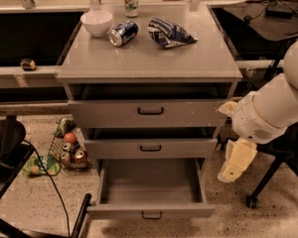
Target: Close bottom drawer
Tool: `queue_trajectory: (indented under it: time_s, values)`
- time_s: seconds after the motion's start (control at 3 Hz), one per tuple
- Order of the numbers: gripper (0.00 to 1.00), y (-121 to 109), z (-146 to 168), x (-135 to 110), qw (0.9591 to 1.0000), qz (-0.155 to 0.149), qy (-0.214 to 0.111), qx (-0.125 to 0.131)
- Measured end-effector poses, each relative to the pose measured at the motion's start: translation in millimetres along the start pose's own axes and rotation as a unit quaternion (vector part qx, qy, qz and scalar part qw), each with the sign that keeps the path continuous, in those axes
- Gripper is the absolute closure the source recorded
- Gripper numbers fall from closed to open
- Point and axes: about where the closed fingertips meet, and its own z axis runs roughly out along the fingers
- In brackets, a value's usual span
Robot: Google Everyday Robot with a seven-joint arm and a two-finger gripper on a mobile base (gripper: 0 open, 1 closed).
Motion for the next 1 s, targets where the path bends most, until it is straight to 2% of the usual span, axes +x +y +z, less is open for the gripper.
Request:
queue_trajectory:
  time_s: [0.33, 0.67, 1.0]
  values:
    - [0.00, 0, 10, 4, 1.0000, 0.002, 0.002, 0.005]
    - [0.00, 8, 61, 15, 0.9996, -0.019, -0.016, -0.011]
    - [0.00, 21, 127, 26, 0.9976, -0.042, -0.047, -0.028]
